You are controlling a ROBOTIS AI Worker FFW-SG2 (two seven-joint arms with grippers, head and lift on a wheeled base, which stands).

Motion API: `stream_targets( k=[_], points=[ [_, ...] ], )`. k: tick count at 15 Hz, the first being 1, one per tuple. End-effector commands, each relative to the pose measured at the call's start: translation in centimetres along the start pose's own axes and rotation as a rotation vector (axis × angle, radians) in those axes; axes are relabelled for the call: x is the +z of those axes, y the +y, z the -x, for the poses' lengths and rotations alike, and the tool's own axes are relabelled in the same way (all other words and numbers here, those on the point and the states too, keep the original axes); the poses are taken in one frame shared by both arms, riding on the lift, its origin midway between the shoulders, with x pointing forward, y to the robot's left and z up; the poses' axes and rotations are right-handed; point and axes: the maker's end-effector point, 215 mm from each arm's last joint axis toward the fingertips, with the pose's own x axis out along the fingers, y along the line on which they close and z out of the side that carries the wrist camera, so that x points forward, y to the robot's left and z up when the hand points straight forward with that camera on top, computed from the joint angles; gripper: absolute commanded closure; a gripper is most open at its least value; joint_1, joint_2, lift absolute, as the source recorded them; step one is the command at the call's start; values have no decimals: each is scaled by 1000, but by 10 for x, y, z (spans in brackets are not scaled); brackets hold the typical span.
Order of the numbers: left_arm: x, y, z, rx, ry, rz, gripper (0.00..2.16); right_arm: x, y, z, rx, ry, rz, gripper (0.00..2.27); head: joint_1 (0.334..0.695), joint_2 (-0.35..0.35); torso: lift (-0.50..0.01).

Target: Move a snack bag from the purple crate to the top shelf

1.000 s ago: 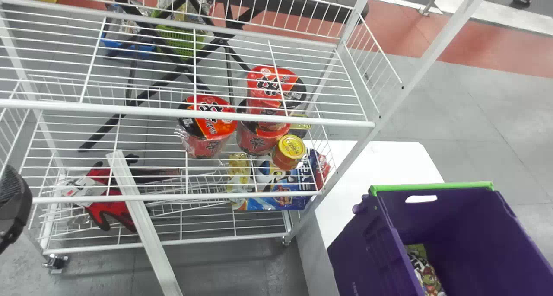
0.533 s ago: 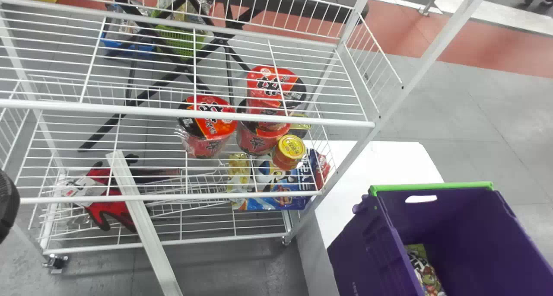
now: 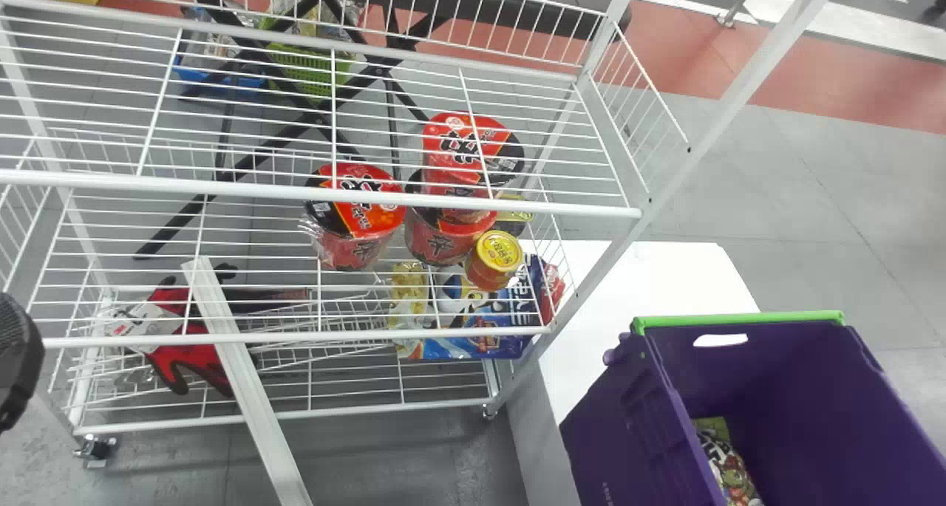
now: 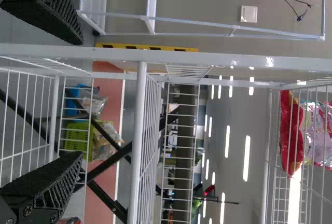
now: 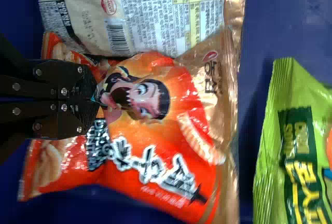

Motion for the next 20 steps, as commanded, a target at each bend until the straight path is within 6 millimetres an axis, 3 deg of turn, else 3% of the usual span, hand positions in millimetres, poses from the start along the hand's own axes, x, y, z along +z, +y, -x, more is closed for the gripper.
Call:
stream_targets(
  k=[1, 3, 11, 20],
  points=[
    [5, -15, 2, -12, -1, -1, 39, 0, -17, 13, -37, -13, -7, 1480, 695, -350, -454],
    [5, -21, 1, -19, 1, 3, 39, 2, -29, 19, -64, -15, -3, 1480, 695, -350, -454],
    [-2, -19, -2, -4, 16, 0, 39, 17, -31, 17, -83, -51, 34, 1595, 695, -350, -422],
    [-1, -21, 1, -7, 17, -11, 39, 32, -6, 6, -38, -75, 63, 1595, 695, -350, -387]
  ],
)
